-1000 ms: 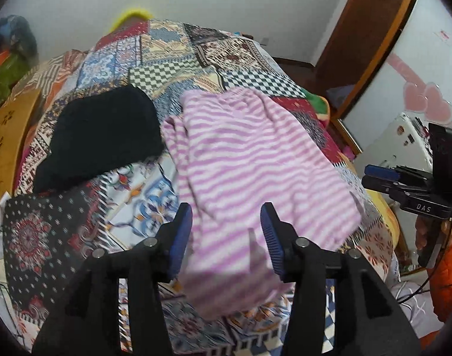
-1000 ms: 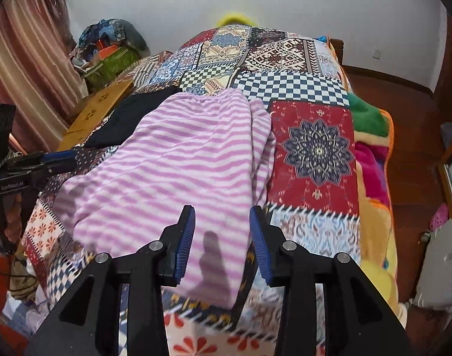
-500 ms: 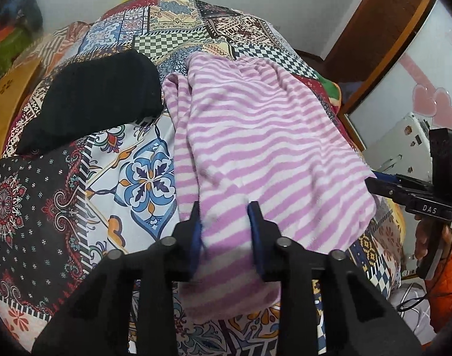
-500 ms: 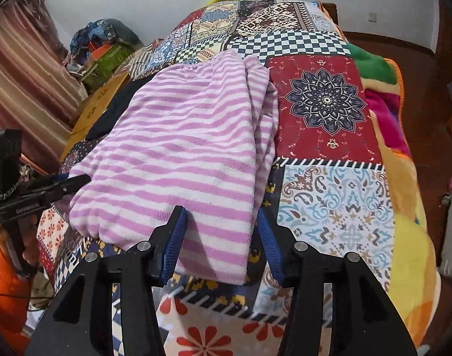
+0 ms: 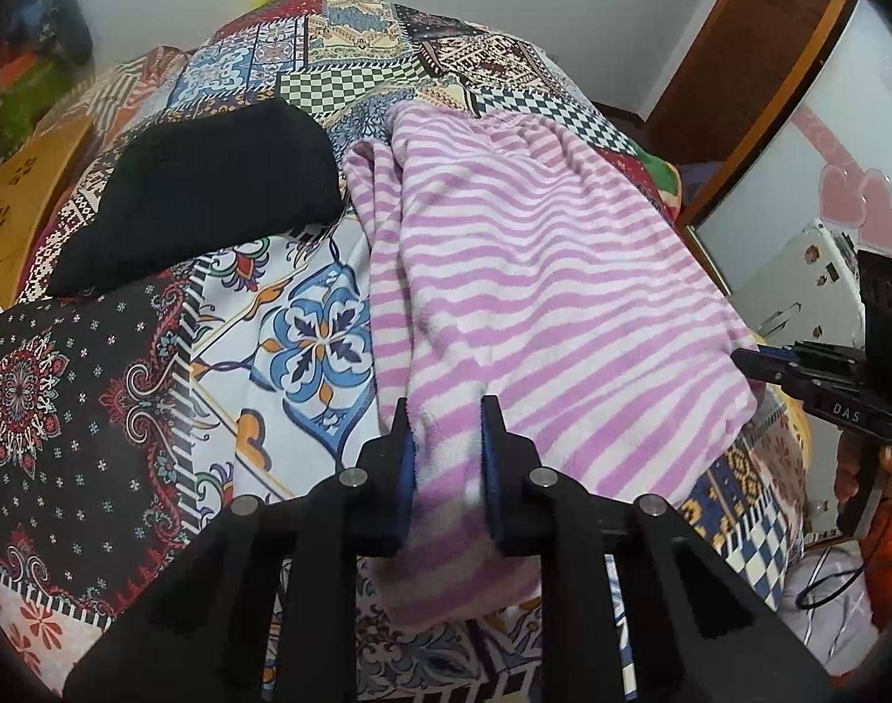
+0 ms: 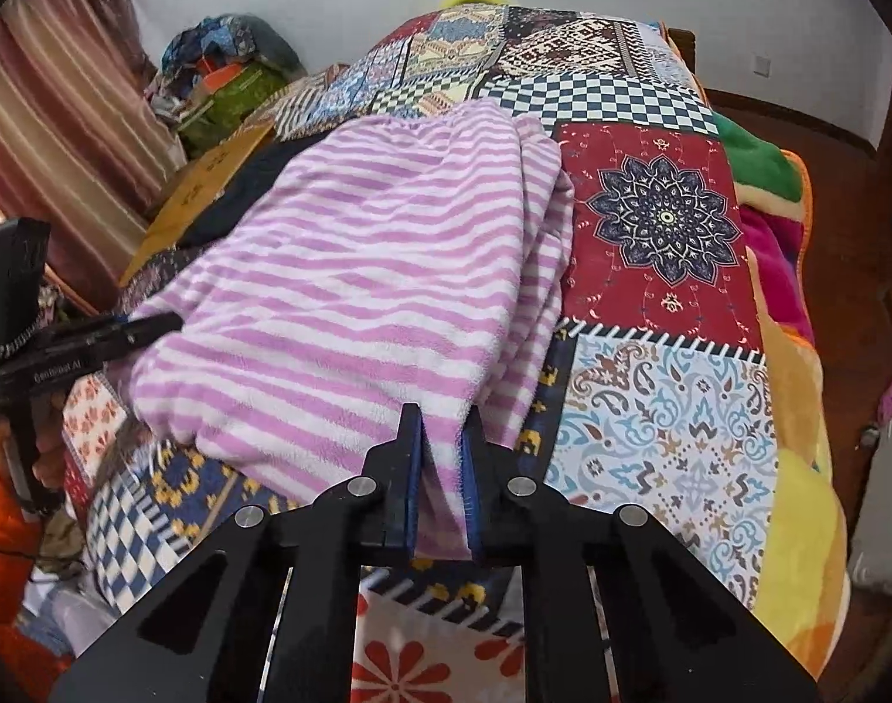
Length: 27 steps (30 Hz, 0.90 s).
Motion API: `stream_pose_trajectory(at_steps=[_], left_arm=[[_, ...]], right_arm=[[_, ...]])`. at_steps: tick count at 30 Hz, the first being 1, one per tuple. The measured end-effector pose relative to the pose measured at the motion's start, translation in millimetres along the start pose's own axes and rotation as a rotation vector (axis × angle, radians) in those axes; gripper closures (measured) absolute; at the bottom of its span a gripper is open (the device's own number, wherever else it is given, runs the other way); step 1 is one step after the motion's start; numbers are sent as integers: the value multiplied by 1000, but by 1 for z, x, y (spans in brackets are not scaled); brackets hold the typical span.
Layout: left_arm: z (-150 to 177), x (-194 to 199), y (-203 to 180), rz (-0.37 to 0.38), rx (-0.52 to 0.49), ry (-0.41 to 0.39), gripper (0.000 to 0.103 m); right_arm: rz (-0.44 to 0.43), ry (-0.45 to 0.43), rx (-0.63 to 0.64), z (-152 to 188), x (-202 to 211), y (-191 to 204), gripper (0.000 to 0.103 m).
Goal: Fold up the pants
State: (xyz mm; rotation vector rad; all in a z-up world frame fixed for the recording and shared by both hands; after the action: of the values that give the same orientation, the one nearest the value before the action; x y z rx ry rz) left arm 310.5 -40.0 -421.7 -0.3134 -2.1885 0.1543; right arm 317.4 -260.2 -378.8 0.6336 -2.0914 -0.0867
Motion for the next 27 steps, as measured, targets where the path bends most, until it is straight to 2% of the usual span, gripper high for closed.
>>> stream_pose_trajectory(at_steps=[4,8,9,11,13,16,24,27], left_arm=[[-1,0,0,30,15,21,77],[-18,6,2,16,-2,26,49],[-27,7,5,3,-10,8,43],[-37,7,8,-4,-16,-1,39],[-48,0,9,16,0,9,35],[-60,-22,7,70,32,58,30],[-66,-88,14,125,83,209,29],[-62,-106,17,180,127,258,25]], right_arm=[[4,19,-4,4,-1,-1,92],[8,14,-11,-10,9,-2,88],[13,8,-6,-14,10,-3,84],[30,-19,12,-25,14,-4,71],[38,-52,19,-37,17,-6,49],[48,-76,21,-51,10,-11,36],[6,19,-26,-57,-42,-31,36],[-23,69,-51,-52,-63,-37,36]])
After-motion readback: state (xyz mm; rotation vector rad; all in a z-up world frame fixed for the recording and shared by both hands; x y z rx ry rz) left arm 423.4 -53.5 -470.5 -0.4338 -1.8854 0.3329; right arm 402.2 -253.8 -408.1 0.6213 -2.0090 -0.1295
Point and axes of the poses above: each gripper's, at about its wrist camera, not at the fingertips, and x roughly against the way its jaws point, y to its left, z to its underside, the point moved 9 cm from there along -x, roughly the way its jaws point, and after that the axes turned 8 degrees about -y, right-handed, at the moved point
